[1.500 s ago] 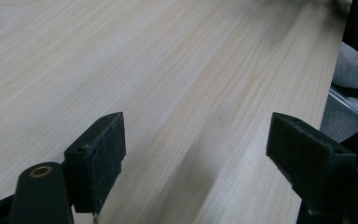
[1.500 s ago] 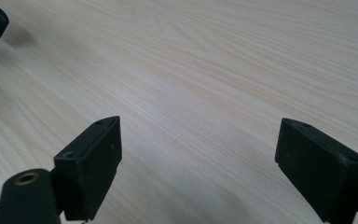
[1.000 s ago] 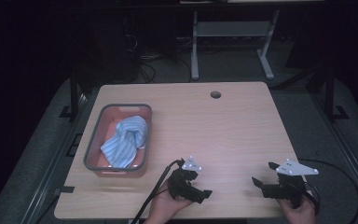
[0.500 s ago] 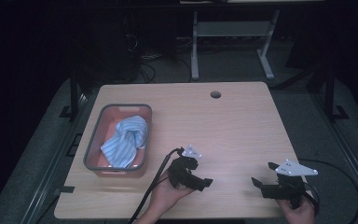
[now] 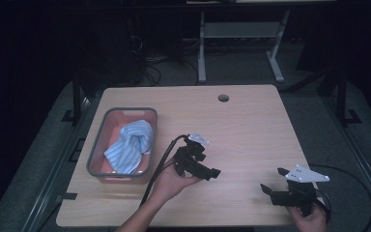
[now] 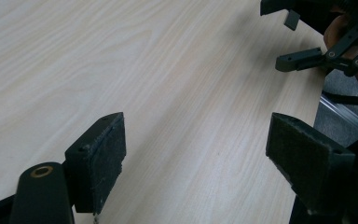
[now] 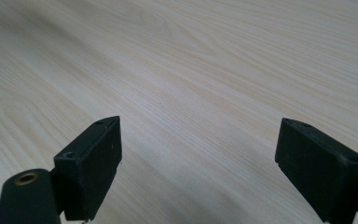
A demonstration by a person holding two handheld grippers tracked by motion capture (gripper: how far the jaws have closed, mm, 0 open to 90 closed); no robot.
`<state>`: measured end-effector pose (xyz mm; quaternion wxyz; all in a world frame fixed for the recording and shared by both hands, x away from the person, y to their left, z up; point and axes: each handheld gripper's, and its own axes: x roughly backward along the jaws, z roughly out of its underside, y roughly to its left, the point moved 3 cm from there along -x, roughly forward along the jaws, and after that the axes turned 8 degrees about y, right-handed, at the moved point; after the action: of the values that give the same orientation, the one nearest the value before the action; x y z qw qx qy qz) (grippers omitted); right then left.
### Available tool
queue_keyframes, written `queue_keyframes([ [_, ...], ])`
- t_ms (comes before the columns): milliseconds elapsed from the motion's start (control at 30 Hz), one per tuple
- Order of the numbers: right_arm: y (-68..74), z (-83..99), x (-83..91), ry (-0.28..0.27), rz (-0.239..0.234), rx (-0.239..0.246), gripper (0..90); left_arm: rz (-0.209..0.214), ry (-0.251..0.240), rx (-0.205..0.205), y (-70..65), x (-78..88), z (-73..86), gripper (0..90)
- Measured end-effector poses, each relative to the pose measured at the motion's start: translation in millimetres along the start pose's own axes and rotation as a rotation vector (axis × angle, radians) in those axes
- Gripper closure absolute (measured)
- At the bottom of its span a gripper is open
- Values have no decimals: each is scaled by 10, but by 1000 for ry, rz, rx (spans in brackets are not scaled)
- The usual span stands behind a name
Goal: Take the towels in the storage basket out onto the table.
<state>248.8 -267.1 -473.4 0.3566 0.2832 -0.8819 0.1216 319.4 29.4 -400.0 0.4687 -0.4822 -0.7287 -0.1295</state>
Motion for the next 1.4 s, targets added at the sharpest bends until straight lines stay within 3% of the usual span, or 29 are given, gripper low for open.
queue_keyframes([
  [367,-11,0,-12,3,-5,-5,141,-23,26,-19,154,257,-150,195],
  [600,-16,3,-26,4,-10,-4,141,-24,39,-22,242,366,-161,198],
  [1400,-35,11,5,-1,-2,-8,141,-51,27,52,598,807,-17,215],
])
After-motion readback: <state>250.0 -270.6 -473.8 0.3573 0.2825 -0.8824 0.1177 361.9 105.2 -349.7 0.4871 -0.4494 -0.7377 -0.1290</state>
